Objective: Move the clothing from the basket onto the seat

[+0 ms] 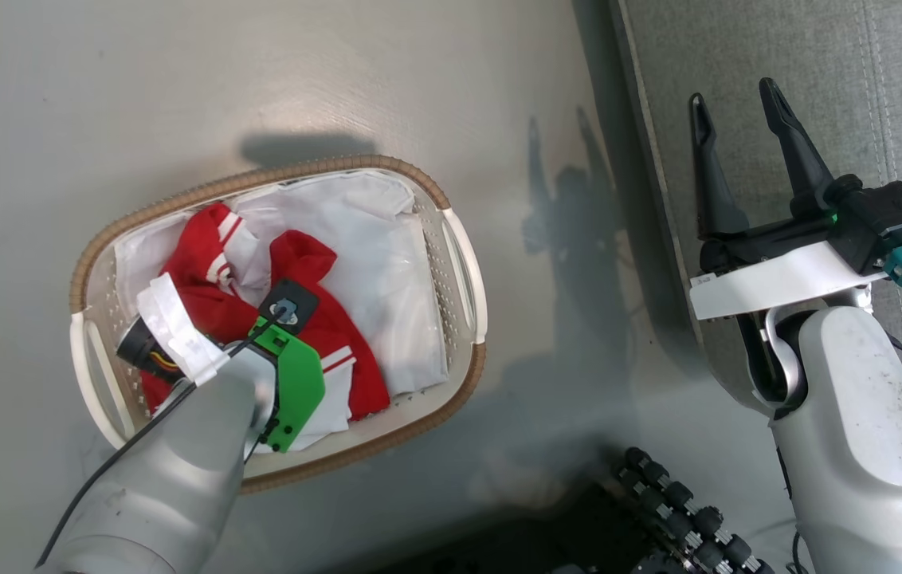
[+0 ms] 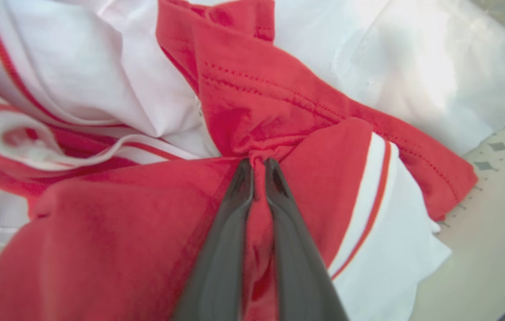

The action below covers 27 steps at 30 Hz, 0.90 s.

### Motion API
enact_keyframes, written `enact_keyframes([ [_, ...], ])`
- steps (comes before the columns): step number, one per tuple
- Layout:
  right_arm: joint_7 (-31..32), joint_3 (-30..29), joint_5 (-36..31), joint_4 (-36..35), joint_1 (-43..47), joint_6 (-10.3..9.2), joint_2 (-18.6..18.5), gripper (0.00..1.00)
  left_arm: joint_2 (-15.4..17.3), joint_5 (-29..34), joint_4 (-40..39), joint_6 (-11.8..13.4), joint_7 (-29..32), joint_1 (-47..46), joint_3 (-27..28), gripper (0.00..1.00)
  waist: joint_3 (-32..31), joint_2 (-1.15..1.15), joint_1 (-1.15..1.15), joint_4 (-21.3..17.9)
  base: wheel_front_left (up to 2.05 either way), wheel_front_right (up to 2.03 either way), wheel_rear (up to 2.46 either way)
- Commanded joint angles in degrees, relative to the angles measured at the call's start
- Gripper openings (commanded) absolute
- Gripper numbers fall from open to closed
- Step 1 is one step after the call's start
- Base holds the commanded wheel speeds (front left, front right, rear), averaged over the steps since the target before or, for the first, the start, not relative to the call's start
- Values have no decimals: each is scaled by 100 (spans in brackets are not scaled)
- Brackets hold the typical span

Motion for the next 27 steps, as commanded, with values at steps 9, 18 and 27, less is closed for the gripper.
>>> enact_keyframes([
  [9, -11, -152, -225, 147, 175, -8, -17, 100, -193, -268, -403, -33, -796, 338, -190, 0, -781, 0, -1, 286, 0, 0, 0],
  [18, -11, -340, -453, 273, 470, -8, -17, 100, -289, -844, -990, -36, -1293, 618, -394, 0, -1591, 0, -1, 591, 0, 0, 0],
  [27, -11, -481, -676, 391, 841, -8, -18, 100, -313, -1254, -1671, -36, -1597, 654, -519, 0, -2490, 0, -1, 857, 0, 0, 0],
])
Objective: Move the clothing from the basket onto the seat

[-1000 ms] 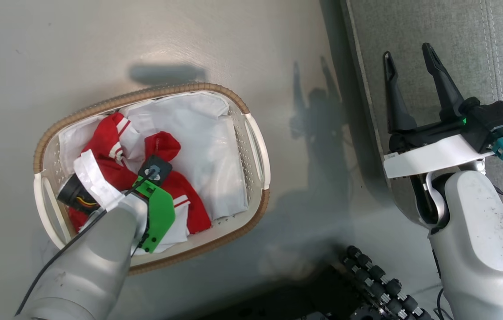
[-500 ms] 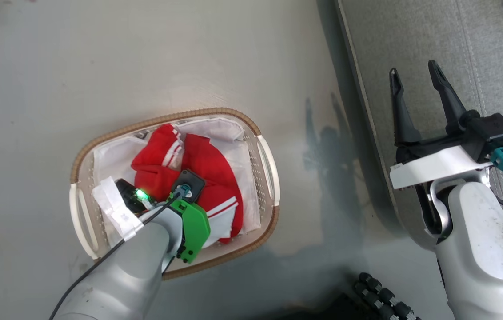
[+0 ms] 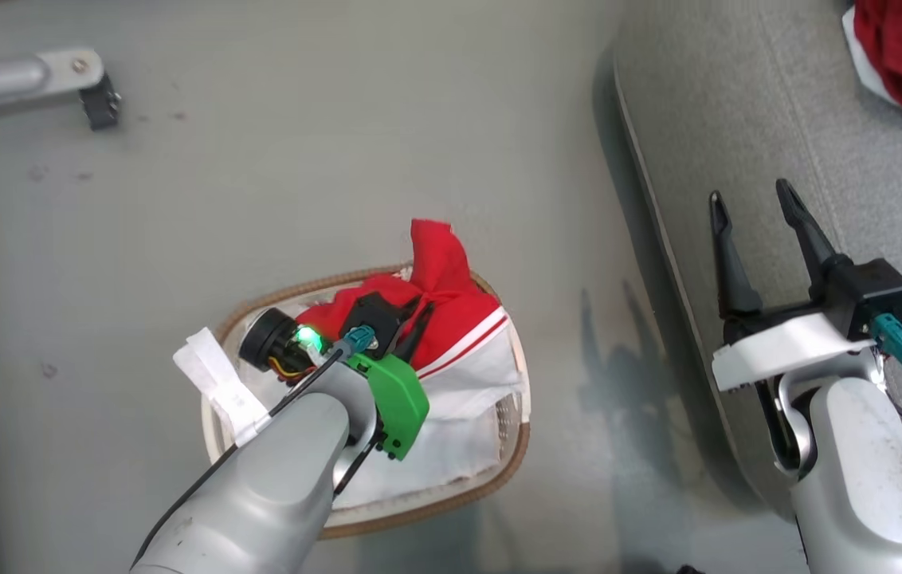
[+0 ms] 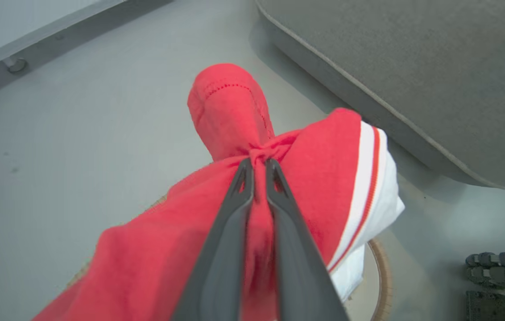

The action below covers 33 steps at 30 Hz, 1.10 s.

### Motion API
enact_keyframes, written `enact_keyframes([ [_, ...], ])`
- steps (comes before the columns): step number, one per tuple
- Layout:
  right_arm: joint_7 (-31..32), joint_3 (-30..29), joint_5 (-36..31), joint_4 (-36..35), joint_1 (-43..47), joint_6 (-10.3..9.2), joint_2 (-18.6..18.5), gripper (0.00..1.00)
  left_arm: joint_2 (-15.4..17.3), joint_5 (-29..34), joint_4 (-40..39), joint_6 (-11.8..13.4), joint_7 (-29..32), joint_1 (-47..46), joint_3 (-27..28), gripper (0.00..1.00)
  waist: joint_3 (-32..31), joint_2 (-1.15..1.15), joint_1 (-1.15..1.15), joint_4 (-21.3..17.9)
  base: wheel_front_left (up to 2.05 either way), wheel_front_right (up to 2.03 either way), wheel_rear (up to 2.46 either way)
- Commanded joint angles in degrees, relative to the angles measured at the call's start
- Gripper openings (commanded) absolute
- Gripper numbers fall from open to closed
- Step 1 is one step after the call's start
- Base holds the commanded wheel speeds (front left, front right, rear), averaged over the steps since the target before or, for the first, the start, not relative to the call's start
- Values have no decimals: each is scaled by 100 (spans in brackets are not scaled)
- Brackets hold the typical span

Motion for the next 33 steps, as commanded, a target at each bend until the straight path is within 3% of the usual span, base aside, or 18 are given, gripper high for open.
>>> enact_keyframes([
  [1, -11, -38, -64, 32, 140, -8, -20, 100, 6, -32, -117, -17, -63, 48, -6, 0, -611, 0, 0, 285, 0, 0, 0],
  [19, -11, 148, -198, 279, 636, -8, -20, 100, 599, -114, -1372, -16, 11, -701, 11, 0, -1879, 0, 0, 435, 0, 0, 0],
  [33, -11, 830, -54, 391, 834, -8, -17, 100, 1075, -361, -2272, -15, 568, -1461, 52, 0, -2460, 0, 0, 385, 0, 0, 0],
])
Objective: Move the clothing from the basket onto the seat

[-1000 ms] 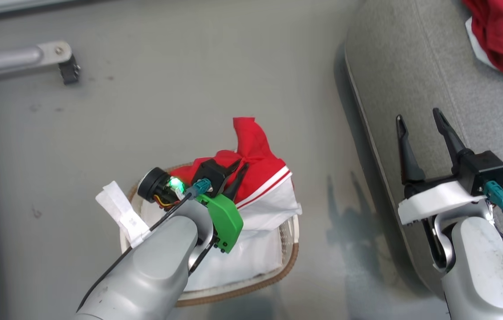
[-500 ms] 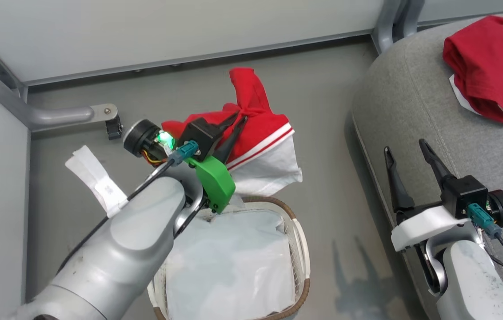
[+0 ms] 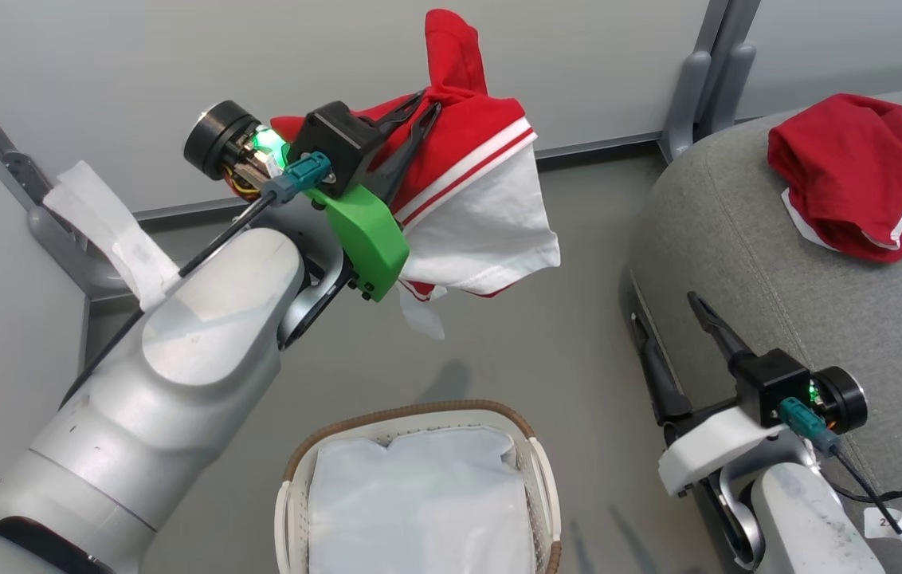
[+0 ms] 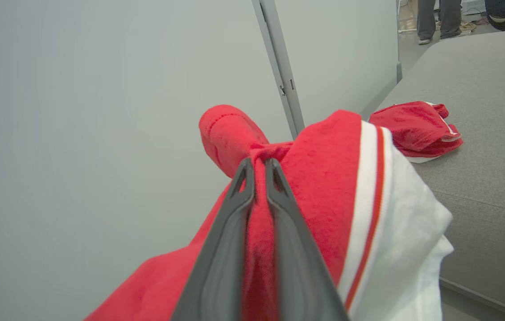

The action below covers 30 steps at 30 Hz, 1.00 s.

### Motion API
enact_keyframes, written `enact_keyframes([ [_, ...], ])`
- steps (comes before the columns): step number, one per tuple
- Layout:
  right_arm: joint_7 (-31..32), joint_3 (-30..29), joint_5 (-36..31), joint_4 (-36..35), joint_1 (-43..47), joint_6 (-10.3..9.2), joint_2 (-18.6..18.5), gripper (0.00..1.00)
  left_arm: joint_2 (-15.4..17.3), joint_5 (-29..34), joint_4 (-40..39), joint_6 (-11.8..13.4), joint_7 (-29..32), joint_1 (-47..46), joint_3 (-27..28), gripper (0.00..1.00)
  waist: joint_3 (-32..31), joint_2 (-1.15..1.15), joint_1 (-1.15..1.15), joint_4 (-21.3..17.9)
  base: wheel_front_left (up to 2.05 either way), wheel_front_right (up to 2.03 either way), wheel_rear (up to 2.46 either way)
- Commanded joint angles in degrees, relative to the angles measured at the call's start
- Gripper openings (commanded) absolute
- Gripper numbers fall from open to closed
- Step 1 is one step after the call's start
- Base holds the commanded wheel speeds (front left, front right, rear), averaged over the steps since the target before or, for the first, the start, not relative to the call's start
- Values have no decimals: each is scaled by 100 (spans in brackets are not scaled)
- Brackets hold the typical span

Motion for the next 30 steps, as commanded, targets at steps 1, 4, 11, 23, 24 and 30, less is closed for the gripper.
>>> enact_keyframes([
  [1, -11, 98, 43, 16, 51, -8, -15, 100, 50, -54, -91, -12, 43, -109, 36, 0, -119, 0, 1, 2, 0, 0, 0],
  [4, -11, 282, 79, 15, 48, -8, -16, 100, 102, -132, -247, -12, 140, -162, 79, 0, -215, 0, 1, 23, 0, 0, 0],
  [11, -11, 925, 432, -98, -147, -8, -17, 100, 176, -287, -523, 37, 312, -137, 117, 0, -359, 0, 1, 78, 0, 0, 0],
  [23, -11, 1571, 842, -10, -656, -8, -17, 100, 140, -347, -811, 95, 382, 38, 13, 0, -408, 0, 1, 204, 0, 0, 0],
  [24, -11, 1626, 879, -6, -702, -8, -17, 100, 138, -351, -826, 99, 383, 37, 6, 0, -405, 0, 1, 210, 0, 0, 0],
  [30, -11, 1903, 1136, 86, -945, -8, -17, 100, 130, -369, -911, 129, 376, 74, -29, 0, -381, 0, 1, 226, 0, 0, 0],
])
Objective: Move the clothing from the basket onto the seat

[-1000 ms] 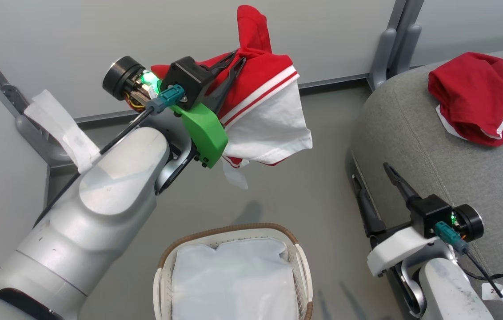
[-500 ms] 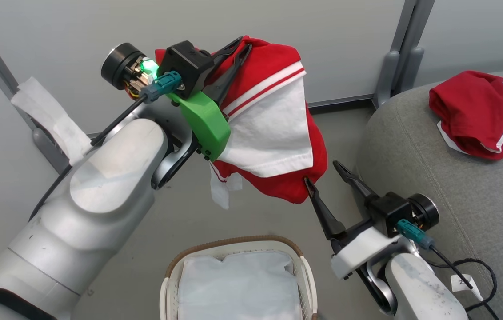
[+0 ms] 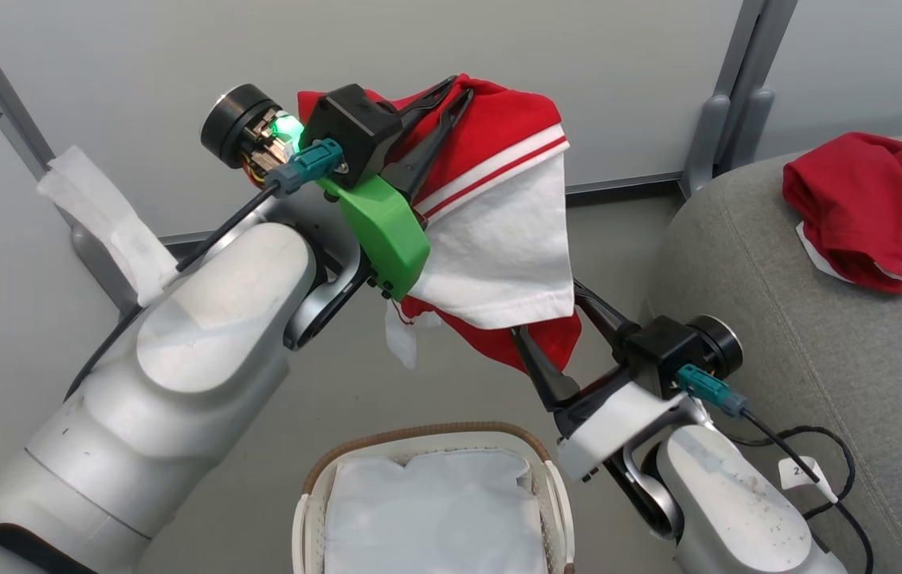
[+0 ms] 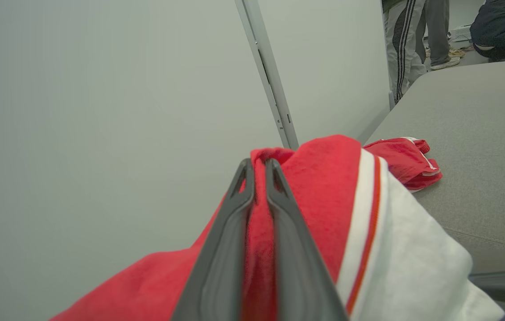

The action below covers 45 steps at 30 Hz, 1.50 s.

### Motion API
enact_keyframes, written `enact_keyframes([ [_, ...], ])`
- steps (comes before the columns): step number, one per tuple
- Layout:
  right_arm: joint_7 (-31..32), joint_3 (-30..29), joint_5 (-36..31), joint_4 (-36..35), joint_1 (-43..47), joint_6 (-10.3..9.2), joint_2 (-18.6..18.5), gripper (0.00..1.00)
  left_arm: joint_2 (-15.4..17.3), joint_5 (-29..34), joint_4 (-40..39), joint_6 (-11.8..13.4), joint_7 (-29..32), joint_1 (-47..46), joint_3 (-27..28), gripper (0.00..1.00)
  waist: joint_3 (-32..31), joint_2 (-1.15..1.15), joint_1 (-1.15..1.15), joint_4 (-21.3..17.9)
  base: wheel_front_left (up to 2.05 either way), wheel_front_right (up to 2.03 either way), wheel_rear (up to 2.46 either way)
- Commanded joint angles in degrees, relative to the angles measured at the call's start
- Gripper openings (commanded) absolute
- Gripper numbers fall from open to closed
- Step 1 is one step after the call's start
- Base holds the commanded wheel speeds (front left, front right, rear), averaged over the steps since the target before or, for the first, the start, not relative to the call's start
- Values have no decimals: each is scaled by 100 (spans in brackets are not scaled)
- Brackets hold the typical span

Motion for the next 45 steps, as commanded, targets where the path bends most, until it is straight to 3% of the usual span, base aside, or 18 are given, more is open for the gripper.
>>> enact_keyframes([
  [1, -11, 36, 46, 50, -103, -8, -21, 100, -11, -24, -35, 43, -16, 95, -14, 0, 9, 0, 0, 4, 0, 0, 0],
  [3, -11, 119, 7, 219, -189, -8, -20, 100, -9, -40, -48, 48, -19, 98, -21, 0, 17, 0, 0, 11, 0, 0, 0],
  [4, -11, 149, 0, 323, -246, -8, -22, 82, -13, -50, -55, 51, -23, 100, -21, 0, 21, 0, 0, 17, 0, 0, 0],
  [5, -11, 176, 25, 391, -282, -8, -22, 47, -17, -55, -60, 51, -25, 103, -22, 0, 23, 0, 0, 22, 0, 0, 0],
  [7, -10, 287, 108, 619, -388, -8, -17, 25, -32, -66, -68, 53, -33, 112, -32, 0, 28, 0, 0, 40, 0, 0, 0],
  [8, -11, 321, 148, 692, -445, -8, -19, 7, -38, -89, -71, 53, -31, 118, -32, 0, 32, 0, 0, 49, 0, 0, 0],
  [9, -11, 341, 171, 735, -480, -8, -22, 0, -42, -104, -72, 55, -31, 126, -28, 0, 36, 0, 0, 54, 0, 0, 0],
  [20, -11, 206, 259, 609, -529, -8, -21, 0, 77, -402, 79, 138, -137, 440, 131, 0, 125, 0, 0, -11, 0, 0, 0],
  [22, -11, 118, 229, 542, -498, -8, -20, 0, 94, -467, 124, 157, -182, 544, 165, 11, 151, 0, 0, -32, 0, 0, 0],
  [23, -11, 66, 207, 512, -488, -8, -20, 0, 101, -499, 140, 167, -210, 590, 171, 17, 163, 0, 0, -39, 0, 0, 0],
  [24, -11, 0, 189, 474, -473, -8, -20, 0, 105, -533, 162, 175, -249, 654, 186, 33, 178, 0, 0, -47, 0, 0, 0],
  [25, -11, -51, 176, 441, -459, -8, -20, 0, 105, -559, 178, 190, -296, 709, 202, 52, 189, 0, 0, -52, 0, 0, 0],
  [26, -11, -115, 154, 403, -441, -8, -20, 0, 106, -593, 210, 200, -357, 787, 214, 87, 200, 0, 0, -59, 0, 0, 0],
  [27, -11, -163, 135, 375, -427, -8, -20, 0, 106, -616, 236, 208, -406, 855, 220, 100, 209, 0, 0, -62, 0, 0, 0],
  [35, -12, -619, -26, 200, -353, -8, -18, 0, -83, -722, 430, 278, -978, 1601, 280, 100, 243, 0, 0, -52, 0, 0, 0],
  [45, -12, -1124, -269, 106, -250, -8, -19, 0, -456, -393, 260, 201, -1107, 2669, 573, 100, 299, 0, 0, -13, 0, 0, 0],
])
